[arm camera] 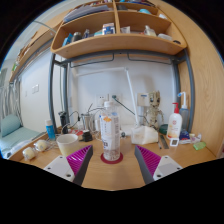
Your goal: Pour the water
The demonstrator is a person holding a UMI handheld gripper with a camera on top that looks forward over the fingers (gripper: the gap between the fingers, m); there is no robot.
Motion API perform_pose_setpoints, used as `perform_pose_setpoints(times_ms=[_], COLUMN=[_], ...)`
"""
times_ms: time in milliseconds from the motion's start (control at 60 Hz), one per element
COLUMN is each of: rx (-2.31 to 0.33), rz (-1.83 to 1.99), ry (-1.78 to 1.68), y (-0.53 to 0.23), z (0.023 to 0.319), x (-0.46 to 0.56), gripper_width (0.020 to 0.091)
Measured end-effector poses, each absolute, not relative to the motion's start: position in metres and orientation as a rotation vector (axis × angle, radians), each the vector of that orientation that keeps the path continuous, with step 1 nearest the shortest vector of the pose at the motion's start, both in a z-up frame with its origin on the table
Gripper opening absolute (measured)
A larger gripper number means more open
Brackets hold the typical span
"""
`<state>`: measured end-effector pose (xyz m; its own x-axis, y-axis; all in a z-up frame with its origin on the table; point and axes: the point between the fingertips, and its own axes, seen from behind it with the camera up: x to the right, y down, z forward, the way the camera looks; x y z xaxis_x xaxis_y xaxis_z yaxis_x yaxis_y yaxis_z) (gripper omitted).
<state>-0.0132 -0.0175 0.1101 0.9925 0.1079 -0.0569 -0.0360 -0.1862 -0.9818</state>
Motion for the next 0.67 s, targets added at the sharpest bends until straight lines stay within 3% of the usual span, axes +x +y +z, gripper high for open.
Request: perform_pose_setpoints(times_ms=[300, 667], rx=[-1.754, -1.723], rz=[0.029, 0.065], ry=[0.003, 0.009], y=[-0.129, -0.160], z=[0.131, 0.143], x=[0.005, 0.003], gripper_width=[0.0867, 0.0860])
